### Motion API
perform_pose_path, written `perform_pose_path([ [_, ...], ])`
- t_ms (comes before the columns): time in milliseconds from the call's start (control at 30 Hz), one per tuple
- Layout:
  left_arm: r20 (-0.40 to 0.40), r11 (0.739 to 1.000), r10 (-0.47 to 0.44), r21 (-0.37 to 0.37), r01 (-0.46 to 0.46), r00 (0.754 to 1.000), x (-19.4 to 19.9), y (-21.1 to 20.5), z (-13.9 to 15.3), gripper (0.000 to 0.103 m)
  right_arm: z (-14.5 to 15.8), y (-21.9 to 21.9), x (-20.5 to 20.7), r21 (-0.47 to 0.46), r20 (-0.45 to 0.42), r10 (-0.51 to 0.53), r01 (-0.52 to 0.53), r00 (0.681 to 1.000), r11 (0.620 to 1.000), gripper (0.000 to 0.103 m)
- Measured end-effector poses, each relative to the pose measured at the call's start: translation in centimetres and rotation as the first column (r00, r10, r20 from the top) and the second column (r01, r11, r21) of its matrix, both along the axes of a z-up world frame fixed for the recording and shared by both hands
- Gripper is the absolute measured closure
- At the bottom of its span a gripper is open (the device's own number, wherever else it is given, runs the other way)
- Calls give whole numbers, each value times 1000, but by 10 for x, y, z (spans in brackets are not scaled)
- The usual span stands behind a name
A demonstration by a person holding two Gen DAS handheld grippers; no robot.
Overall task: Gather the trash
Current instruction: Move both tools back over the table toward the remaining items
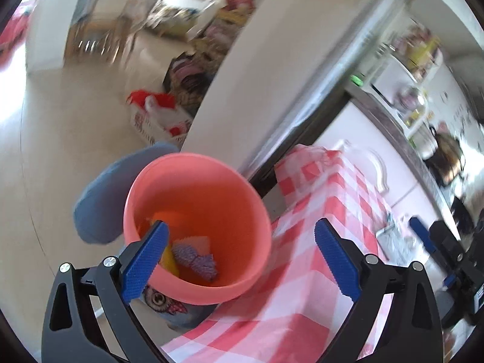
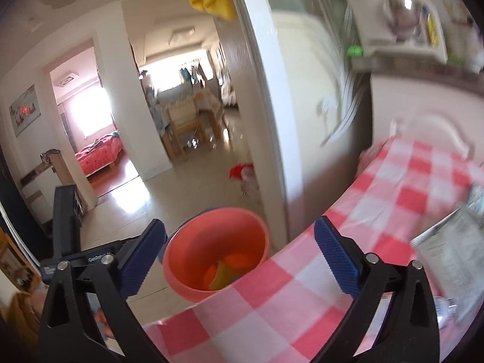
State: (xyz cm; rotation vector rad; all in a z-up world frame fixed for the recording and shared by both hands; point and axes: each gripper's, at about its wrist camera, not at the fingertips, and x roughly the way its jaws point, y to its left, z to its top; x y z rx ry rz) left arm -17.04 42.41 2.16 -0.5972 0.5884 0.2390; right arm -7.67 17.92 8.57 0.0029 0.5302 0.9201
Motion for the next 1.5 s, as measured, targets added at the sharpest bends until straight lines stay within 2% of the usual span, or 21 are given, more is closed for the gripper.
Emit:
perform_pose_path([
  [100, -35, 992, -27, 123, 31, 999, 6, -25, 15, 7, 8, -19, -10, -4, 117, -49, 50, 992, 999, 4],
  [167, -67, 984, -47, 167, 58, 997, 13, -38, 21, 7, 13, -29, -13, -22, 179, -107, 113, 978, 993, 4],
  [233, -72, 981, -63, 181, 76, 995, 18, -47, 27, 7, 16, -44, -13, -12, 217, -157, 163, 963, 987, 4],
  [467, 0, 970, -104, 219, 102, 995, 19, -82, 48, 7, 21, -92, -10, 47, 310, -300, 301, 902, 953, 4],
  [533, 15, 967, -117, 231, 110, 993, 18, -92, 52, 7, 23, -105, -11, 71, 315, -334, 329, 888, 942, 4],
  [700, 36, 965, -145, 224, 133, 989, 21, -115, 60, 7, 22, -129, -1, 87, 289, -374, 365, 881, 927, 4],
  [833, 44, 955, -221, 215, 206, 974, 21, -137, 62, 6, 23, -147, 3, 105, 261, -409, 396, 874, 912, 4],
  [1033, 90, 942, -302, 179, 283, 949, 21, -163, 69, 6, 27, -172, 7, 137, 263, -470, 449, 843, 883, 4],
  [1267, 95, 941, -323, 142, 309, 942, 25, -182, 71, 6, 27, -201, 13, 155, 240, -523, 499, 818, 852, 4],
  [1500, 50, 926, -353, 157, 342, 934, 33, -201, 70, 6, 27, -237, 22, 191, 206, -582, 551, 787, 812, 4],
])
